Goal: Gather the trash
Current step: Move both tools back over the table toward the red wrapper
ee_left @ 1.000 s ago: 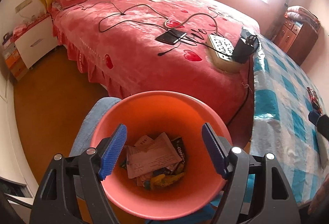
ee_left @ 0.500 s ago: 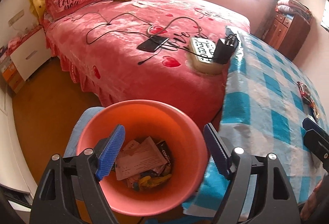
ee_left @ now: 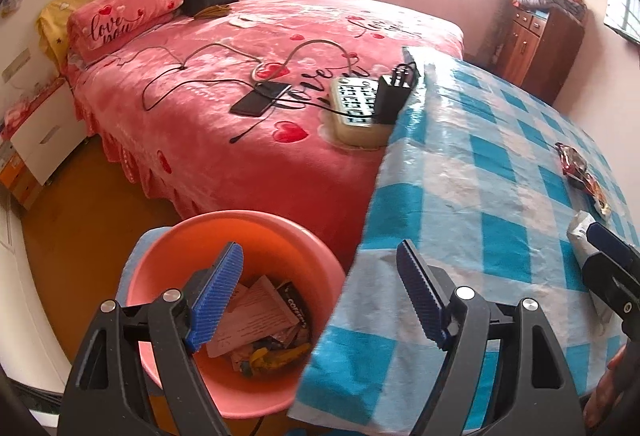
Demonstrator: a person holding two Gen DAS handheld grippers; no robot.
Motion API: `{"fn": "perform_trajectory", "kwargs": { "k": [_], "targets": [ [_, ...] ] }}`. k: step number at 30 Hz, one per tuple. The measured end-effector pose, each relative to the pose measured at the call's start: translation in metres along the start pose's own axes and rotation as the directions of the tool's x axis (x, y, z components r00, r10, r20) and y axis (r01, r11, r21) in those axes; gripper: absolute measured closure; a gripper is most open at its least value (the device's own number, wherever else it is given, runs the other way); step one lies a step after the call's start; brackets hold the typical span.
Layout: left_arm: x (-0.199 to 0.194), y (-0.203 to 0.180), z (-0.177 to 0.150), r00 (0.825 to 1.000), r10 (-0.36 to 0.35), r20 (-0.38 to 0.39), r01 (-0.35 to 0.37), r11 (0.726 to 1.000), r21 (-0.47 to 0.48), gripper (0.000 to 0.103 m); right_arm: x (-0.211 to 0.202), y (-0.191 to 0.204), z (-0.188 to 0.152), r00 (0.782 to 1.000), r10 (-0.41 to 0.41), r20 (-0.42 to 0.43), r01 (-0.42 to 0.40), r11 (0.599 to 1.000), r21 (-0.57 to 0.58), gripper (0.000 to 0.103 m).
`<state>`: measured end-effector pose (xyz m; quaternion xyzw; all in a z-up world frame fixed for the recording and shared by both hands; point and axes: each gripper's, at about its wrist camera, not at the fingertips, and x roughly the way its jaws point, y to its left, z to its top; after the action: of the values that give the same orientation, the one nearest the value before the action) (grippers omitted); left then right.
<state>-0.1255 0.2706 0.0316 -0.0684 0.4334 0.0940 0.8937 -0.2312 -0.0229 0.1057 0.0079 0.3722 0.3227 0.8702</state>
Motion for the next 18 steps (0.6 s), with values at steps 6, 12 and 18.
{"fn": "perform_trajectory", "kwargs": {
  "k": [6,12,18],
  "targets": [
    [-0.001,-0.018,0.002,1.000,-0.011,-0.004,0.011,1.000,0.029,0.024,-0.002,-0.016,0.002,0.999,-0.024,0.025,0.024,1.000,0.010,0.009],
    [-0.003,-0.033,0.003,1.000,-0.016,-0.003,0.016,0.998,0.058,0.024,-0.009,-0.026,0.000,0.998,-0.041,0.043,0.039,0.999,0.031,0.009],
    [-0.005,-0.050,0.005,1.000,-0.023,-0.004,0.023,0.996,0.083,0.024,-0.016,-0.036,-0.001,0.997,-0.056,0.061,0.053,0.997,0.054,0.009]
  ]
}}
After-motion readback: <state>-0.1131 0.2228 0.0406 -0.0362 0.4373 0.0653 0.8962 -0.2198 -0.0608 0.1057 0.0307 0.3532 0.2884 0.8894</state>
